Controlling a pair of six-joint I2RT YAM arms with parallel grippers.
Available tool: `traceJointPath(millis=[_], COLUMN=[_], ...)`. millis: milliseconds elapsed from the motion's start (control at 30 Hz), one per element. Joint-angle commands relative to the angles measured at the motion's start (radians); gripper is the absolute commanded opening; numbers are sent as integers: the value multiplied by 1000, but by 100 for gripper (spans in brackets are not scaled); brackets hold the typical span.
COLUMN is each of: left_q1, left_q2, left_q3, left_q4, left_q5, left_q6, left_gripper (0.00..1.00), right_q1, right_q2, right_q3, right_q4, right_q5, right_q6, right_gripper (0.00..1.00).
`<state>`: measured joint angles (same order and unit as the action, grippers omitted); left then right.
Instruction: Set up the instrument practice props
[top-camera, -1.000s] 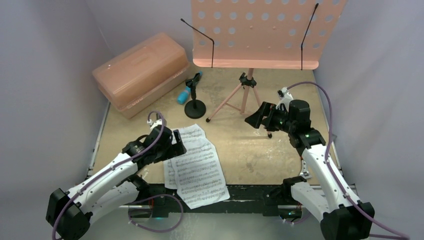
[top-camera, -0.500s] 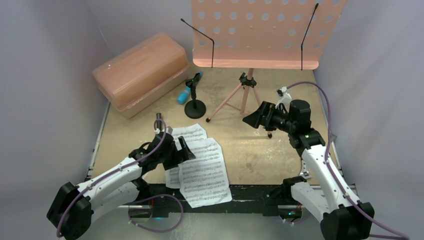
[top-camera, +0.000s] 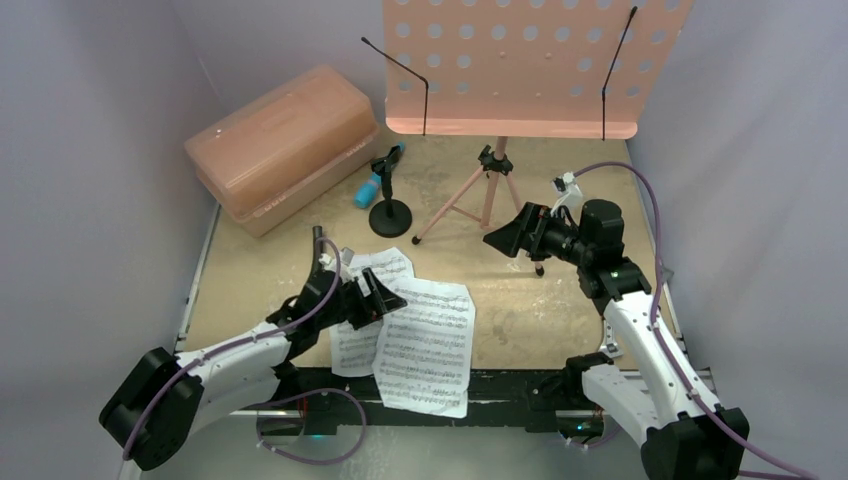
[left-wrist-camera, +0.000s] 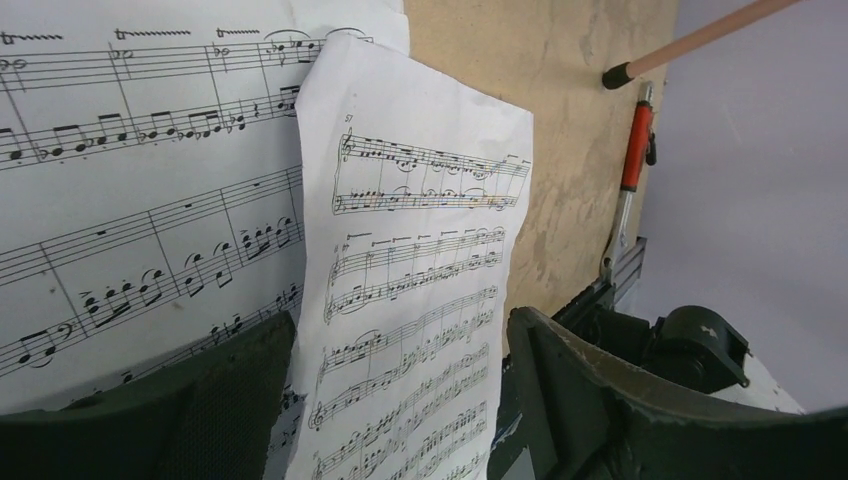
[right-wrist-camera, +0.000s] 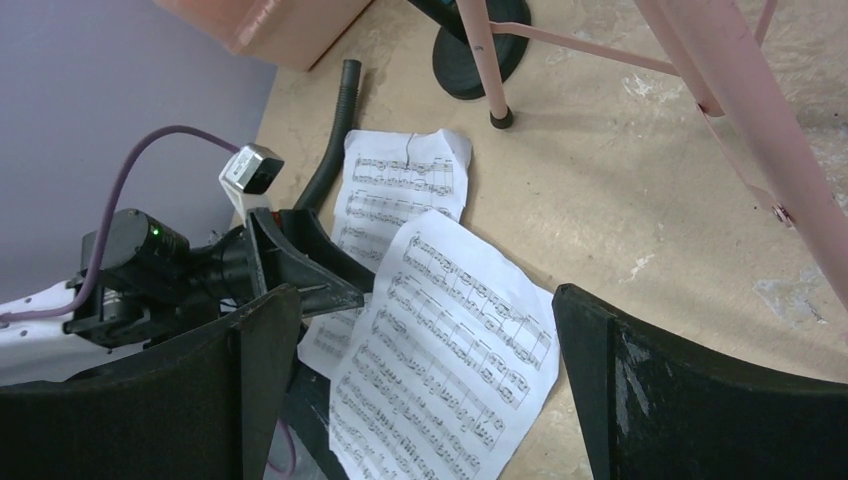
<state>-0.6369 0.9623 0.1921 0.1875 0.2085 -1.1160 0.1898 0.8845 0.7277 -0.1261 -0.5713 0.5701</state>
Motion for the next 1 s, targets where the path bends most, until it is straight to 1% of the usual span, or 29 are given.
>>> traceJointPath(millis=[0, 67, 233, 433, 533, 700, 833, 967], left_q1=[3, 3, 3, 2, 3, 2, 3, 2], left_q2=[29, 50, 116, 211, 255, 329, 342, 291], left_q3=[-73, -93, -92, -93, -77, -32, -8, 8], left_q4=[299, 357, 400, 512, 531, 520, 514, 453], left_q5=[63, 76, 83, 98, 105, 123, 121, 83], left_q6=[-50, -52, -20, 3, 19, 50, 54, 67], left_gripper=[75, 71, 67, 57, 47, 21, 0, 0], right_q1=[4, 5, 8, 10, 10, 10, 10, 10], right_q2=[-21, -21, -19, -17, -18, -20, -16, -15], right_q3=[-8, -13, -23, -25, -36, -42, -47, -65], right_q4=[40, 46, 63, 55, 53, 54, 57, 74], right_q5=[-41, -42, -54, -60, -64, -65, -62, -63], right_q6=[2, 6, 24, 24, 26, 28, 30, 42], right_gripper=[98, 98, 98, 98, 98, 98, 98, 98])
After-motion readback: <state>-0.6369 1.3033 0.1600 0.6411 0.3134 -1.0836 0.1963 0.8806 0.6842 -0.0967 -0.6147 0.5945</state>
